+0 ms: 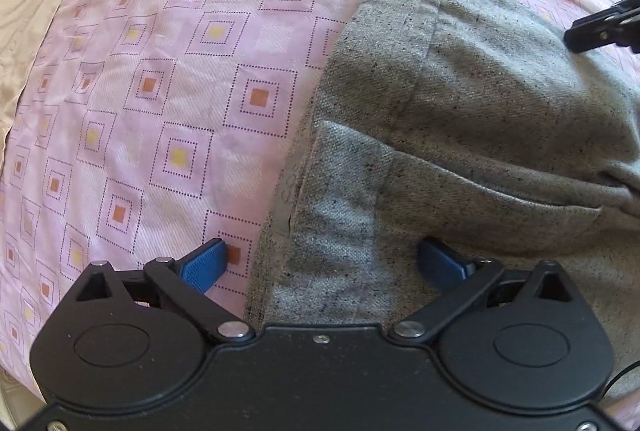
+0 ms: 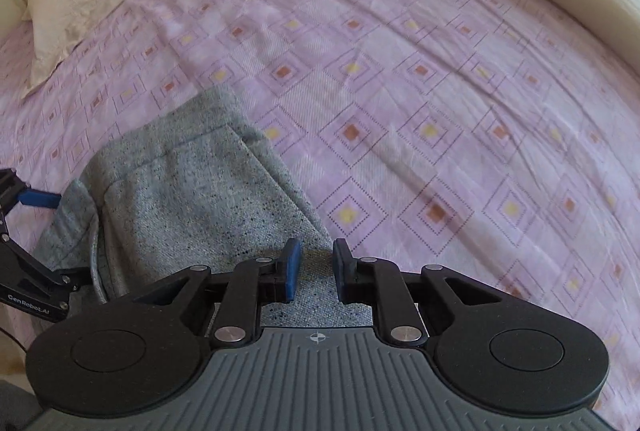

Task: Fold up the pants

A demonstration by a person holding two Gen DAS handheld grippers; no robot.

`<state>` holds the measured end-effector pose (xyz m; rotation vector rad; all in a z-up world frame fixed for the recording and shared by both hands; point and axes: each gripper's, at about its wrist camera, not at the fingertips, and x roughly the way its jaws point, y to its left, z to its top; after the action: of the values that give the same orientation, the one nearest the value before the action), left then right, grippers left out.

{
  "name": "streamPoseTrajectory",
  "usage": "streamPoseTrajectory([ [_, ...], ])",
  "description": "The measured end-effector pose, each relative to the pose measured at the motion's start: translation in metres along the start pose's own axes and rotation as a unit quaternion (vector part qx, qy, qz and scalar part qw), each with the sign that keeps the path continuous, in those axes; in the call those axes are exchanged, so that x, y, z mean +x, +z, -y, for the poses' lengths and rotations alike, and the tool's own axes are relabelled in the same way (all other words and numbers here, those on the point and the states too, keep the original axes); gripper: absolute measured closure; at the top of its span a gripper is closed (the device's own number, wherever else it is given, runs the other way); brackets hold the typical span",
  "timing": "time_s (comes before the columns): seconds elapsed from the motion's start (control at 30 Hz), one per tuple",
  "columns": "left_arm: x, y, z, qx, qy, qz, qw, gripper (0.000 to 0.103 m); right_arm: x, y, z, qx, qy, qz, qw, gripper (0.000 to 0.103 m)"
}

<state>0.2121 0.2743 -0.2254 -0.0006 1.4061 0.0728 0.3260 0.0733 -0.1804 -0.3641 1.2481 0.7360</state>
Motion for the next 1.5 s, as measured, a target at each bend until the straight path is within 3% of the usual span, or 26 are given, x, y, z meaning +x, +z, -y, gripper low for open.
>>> streamPoseTrajectory([
  [0.13,0.001,0.004,0.002,0.004,-0.003,-0.004,1.0000,0.000,0.014,-0.001,0.005,-0.018,0.022,-0.010,1.000,0.067],
  [0.23,0.000,0.004,0.002,0.003,-0.004,-0.006,1.0000,0.000,0.012,-0.004,0.007,-0.034,0.038,-0.001,0.999,0.065],
  [0.43,0.006,0.012,-0.003,0.005,-0.002,-0.011,0.9999,0.000,0.011,-0.004,0.013,-0.003,0.051,0.001,0.999,0.060],
  [0.47,0.007,0.013,-0.002,0.005,-0.002,-0.011,0.9999,0.000,0.011,-0.003,0.013,0.006,0.050,0.003,0.999,0.062],
  [0.5,0.007,0.013,-0.002,0.005,-0.001,-0.011,0.9999,0.000,0.012,-0.001,0.013,0.006,0.056,0.004,0.998,0.087],
  [0.53,0.006,0.013,-0.002,0.005,-0.001,-0.011,0.9999,0.000,0.014,0.000,0.015,0.014,0.082,-0.006,0.997,0.097],
  [0.63,0.007,0.012,0.001,0.005,0.001,-0.009,0.9999,0.000,0.008,-0.003,0.014,0.031,0.089,0.006,0.995,0.097],
  [0.73,0.005,0.010,0.001,0.005,0.000,-0.011,0.9999,0.000,-0.018,-0.008,0.007,0.039,0.089,0.048,0.994,0.097],
  [0.9,-0.008,0.012,0.000,0.009,-0.005,-0.004,0.9999,0.011,-0.084,-0.021,-0.024,-0.005,0.094,0.116,0.989,0.097],
  [1.03,-0.018,0.010,-0.010,0.007,0.022,0.017,0.9996,0.013,-0.127,-0.040,-0.062,-0.044,0.112,0.146,0.982,0.097],
  [1.23,-0.020,0.002,-0.033,-0.011,0.008,0.016,0.9998,0.012,-0.128,-0.081,-0.126,-0.076,0.141,0.126,0.979,0.097],
  [1.4,-0.029,-0.014,-0.051,0.008,0.088,0.029,0.9957,0.021,-0.101,-0.106,-0.166,-0.083,0.155,0.098,0.980,0.097],
  [1.5,-0.030,-0.021,-0.077,-0.033,0.098,0.017,0.9945,0.026,-0.084,-0.117,-0.181,-0.085,0.157,0.083,0.980,0.097],
])
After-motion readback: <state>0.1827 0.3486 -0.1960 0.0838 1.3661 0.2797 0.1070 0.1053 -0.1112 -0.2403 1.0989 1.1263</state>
